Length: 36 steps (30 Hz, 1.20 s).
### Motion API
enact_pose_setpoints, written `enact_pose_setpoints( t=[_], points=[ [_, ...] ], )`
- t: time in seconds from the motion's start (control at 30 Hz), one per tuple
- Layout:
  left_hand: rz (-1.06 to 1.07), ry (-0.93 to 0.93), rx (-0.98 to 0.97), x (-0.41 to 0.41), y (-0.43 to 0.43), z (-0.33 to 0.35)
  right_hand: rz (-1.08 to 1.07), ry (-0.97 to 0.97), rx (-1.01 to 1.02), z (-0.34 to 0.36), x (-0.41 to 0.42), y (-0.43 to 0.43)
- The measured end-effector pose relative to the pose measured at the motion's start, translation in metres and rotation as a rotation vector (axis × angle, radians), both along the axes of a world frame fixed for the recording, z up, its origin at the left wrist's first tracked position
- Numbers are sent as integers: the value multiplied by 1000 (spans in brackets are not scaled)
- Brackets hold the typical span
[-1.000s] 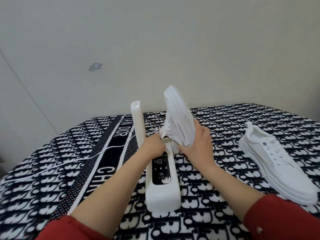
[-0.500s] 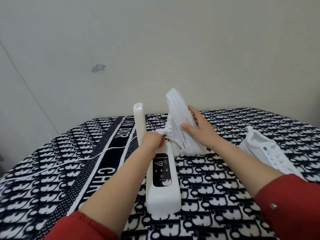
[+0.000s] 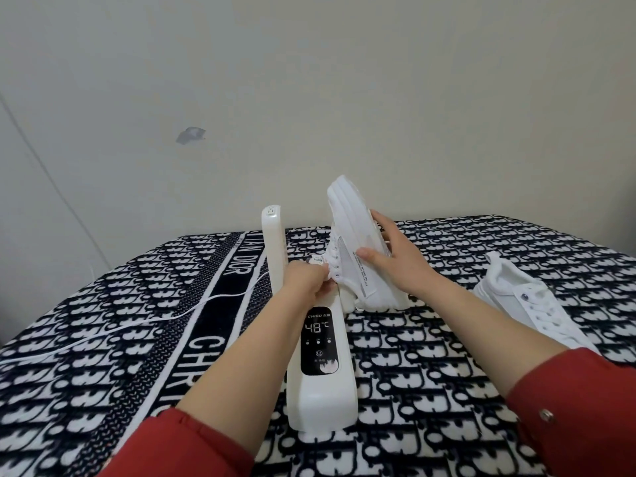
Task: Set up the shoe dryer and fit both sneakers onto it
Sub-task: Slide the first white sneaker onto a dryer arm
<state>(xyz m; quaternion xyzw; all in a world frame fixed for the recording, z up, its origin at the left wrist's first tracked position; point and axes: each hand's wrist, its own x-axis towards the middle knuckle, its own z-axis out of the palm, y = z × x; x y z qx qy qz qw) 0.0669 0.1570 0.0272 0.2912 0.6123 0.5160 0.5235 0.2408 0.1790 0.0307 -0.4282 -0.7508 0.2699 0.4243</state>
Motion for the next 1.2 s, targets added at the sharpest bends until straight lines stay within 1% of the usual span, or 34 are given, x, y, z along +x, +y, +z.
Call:
enact_pose_setpoints(
  t=[0.07,0.1,0.23,0.43,0.57,0.67,0.77,0.83,1.0,1.2],
  points=[
    [-12,184,4,-2,5,0,-14,-11,-1,0,0,1],
    [-29,219,-17,-3,5,0,-22,-18,-2,0,0,1],
    [-92,244,-97,-6,5,0,-28,-40,9,-3,1,2],
    [-109,318,-104,0,7,3,-20,-54,19,-7,2,3],
    [-93,305,-102,1,8,2,-23,-54,20,-8,2,0],
    [-83,291,-67,1,5,2,-18,-45,13,-5,2,-2],
    [-81,339,-20,0,2,-1,1,-35,36,-5,0,-6],
    [-67,371,11,-2,0,0,-14,-24,11,-6,-1,-7],
    [-42,559,112,-5,-3,12,-69,3,6,-3,-2,-8],
    [-43,558,152,1,-6,20,-78,6,18,-1,-4,-8]
  ],
)
